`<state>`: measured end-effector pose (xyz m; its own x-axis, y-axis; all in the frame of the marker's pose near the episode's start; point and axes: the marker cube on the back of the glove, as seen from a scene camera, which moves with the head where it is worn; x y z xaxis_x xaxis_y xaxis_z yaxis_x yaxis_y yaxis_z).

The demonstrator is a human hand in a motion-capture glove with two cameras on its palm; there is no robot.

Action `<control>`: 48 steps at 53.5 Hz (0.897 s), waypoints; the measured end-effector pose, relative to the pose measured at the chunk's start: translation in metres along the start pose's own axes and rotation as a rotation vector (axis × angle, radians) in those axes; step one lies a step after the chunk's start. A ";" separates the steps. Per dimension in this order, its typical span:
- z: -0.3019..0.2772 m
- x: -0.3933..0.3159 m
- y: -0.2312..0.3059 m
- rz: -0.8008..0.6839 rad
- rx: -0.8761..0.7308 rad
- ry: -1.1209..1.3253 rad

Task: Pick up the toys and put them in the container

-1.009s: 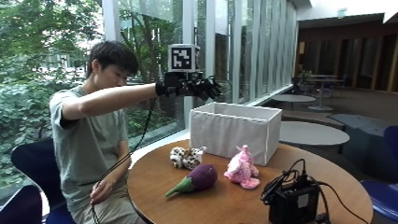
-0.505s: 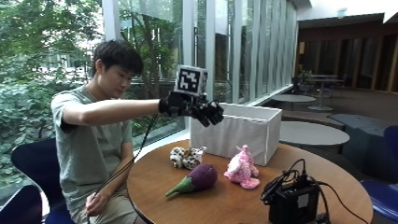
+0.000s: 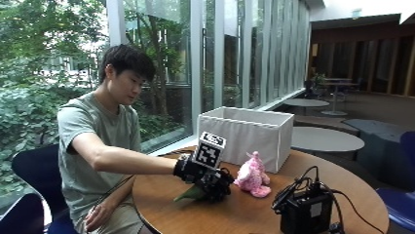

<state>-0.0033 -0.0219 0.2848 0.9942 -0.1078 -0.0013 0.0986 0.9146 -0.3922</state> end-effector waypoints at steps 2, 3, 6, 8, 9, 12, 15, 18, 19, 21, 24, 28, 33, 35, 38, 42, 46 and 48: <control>0.000 0.000 -0.003 -0.002 0.035 0.007; 0.001 0.000 -0.005 -0.001 0.045 0.016; 0.001 0.002 -0.010 0.002 0.081 0.028; -0.006 0.011 -0.014 0.026 0.116 0.002; -0.011 0.018 -0.016 0.047 0.136 -0.017; -0.016 0.026 -0.021 0.067 0.187 -0.046; -0.004 0.008 -0.022 0.010 0.234 -0.044; 0.002 -0.003 -0.025 -0.022 0.277 -0.048; 0.002 -0.005 -0.027 -0.033 0.289 -0.053; -0.002 -0.008 -0.028 -0.058 0.308 -0.062; -0.015 -0.006 -0.029 -0.075 0.320 -0.066; -0.030 -0.015 -0.023 -0.123 0.306 -0.038; -0.100 0.003 -0.013 -0.057 0.351 -0.091; -0.133 0.004 -0.007 -0.018 0.369 -0.125; -0.180 -0.010 0.007 -0.006 0.400 -0.148; -0.224 -0.044 0.033 -0.224 0.457 0.028; -0.265 -0.082 0.045 -0.245 0.498 0.045; -0.283 -0.098 0.046 -0.193 0.516 0.039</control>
<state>-0.1089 -0.0792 0.0064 0.9547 -0.2974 -0.0119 0.2968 0.9482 0.1128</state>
